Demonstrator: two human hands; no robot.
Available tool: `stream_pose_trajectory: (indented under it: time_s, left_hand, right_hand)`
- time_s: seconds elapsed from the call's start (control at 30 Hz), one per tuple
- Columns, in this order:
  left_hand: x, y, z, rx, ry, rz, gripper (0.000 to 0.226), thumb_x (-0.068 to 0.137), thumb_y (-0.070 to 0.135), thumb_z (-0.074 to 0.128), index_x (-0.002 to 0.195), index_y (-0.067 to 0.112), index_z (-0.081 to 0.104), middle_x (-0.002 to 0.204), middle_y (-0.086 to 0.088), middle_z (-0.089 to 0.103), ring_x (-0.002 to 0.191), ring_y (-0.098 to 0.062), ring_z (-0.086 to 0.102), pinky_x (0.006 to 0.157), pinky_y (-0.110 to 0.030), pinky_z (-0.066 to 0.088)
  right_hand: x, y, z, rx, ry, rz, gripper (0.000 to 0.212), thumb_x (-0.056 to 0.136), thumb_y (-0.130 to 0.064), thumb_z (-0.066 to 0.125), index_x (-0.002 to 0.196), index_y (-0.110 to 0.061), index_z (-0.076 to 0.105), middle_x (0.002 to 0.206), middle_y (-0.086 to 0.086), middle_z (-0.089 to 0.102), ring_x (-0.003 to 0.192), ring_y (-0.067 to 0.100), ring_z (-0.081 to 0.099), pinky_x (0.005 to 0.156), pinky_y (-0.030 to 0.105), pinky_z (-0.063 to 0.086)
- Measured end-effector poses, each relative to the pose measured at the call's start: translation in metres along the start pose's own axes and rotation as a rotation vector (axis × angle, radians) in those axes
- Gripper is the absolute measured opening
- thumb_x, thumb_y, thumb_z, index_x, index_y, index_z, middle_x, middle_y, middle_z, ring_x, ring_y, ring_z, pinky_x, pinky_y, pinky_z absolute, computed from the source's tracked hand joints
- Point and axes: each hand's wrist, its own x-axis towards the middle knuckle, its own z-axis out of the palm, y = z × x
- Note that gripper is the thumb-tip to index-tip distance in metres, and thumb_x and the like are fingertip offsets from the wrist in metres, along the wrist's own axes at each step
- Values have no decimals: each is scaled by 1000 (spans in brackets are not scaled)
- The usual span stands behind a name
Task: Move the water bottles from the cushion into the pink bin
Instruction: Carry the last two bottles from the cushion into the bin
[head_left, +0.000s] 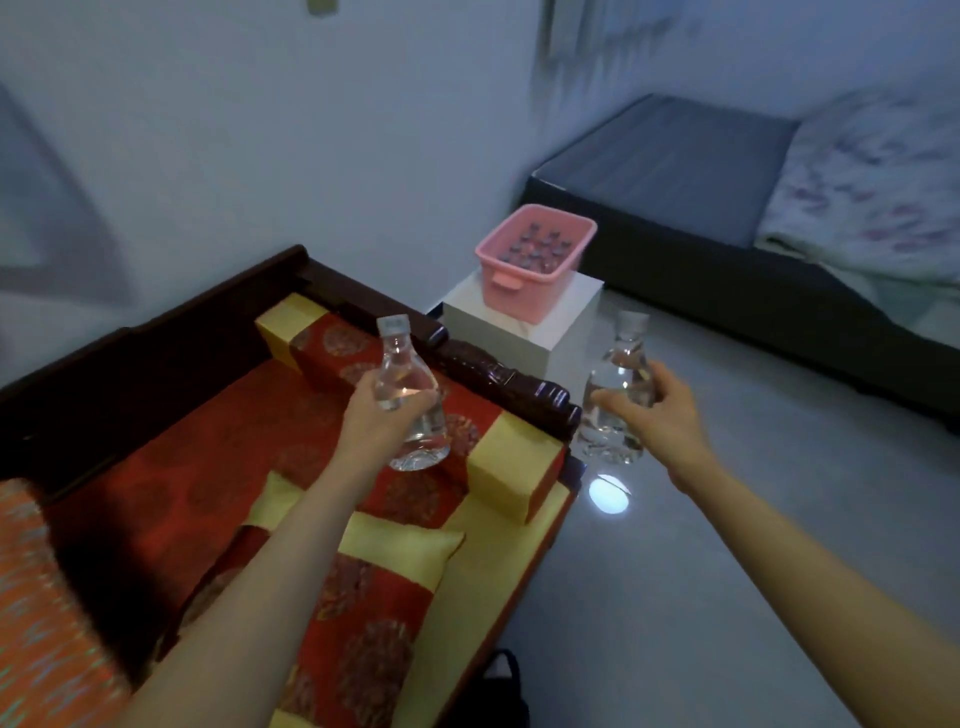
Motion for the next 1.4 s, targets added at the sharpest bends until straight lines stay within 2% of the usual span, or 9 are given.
stream_pose_trajectory:
  time_s: [0.13,0.23,0.4,0.53,0.67,0.87,1.1,1.27,1.4]
  left_hand:
    - [47,-2,57,42,-62,21,27,76,26,76,91,31,54,90,7,62,79,-5,59,58,-19,40]
    - [92,5,99,55,-144,19,36,72,35,76,102,24,60,95,0,65,85,-13,63,61,-21,43]
    - [167,26,170,22,-174,19,50,72,27,75,111,0,59,105,-21,65,98,-34,65,72,-30,49]
    - [209,40,220,-28,-131,-12,42,74,22,79,111,19,59,105,-6,68,96,-20,67,73,-28,51]
    - [257,58,264,-46,-140,25,46,72,26,80,93,55,51,102,14,64,89,-2,65,71,-26,51]
    - [331,76,330,-68,-57,47,54,70,17,81,111,38,53,111,4,67,103,-16,65,82,-36,55]
    - [398,81,387,-76,89,48,63,54,41,84,111,36,59,110,2,70,102,-20,67,86,-47,56]
    - [437,74,408,-109,217,42,58,59,38,86,110,33,61,106,3,72,98,-20,70,87,-46,56]
    - [476,64,415,-114,287,25,51,67,25,86,111,31,62,105,5,73,95,-16,70,81,-36,58]
  right_hand:
    - [47,24,-32,-34,3,17,35,69,-32,81,92,-39,56,94,-6,66,84,14,67,66,30,56]
    - [97,39,-57,-46,49,37,40,62,-40,82,93,-38,58,95,-7,68,86,15,68,73,34,57]
    - [195,42,-101,-78,77,35,40,61,-36,86,91,-39,60,79,-23,69,68,-5,64,54,10,47]
    - [259,46,-129,-82,97,56,40,59,-42,84,89,-45,58,83,-13,70,73,5,67,62,23,51]
    - [328,55,-154,-91,57,57,45,62,-34,85,96,-39,56,92,-10,69,82,8,67,66,24,49]
    - [463,64,-185,-117,-101,8,49,62,-30,85,96,-41,51,99,-9,64,89,10,64,66,23,48]
    - [596,75,-202,-84,-223,8,57,56,-33,87,99,-44,51,97,-13,65,84,-3,66,67,16,45]
    - [660,94,-180,-92,-369,36,66,55,-33,88,113,-26,56,109,-3,66,98,12,65,90,38,53]
    - [702,101,-147,-128,-468,2,73,51,-39,87,116,-25,57,112,-3,66,102,16,64,95,45,52]
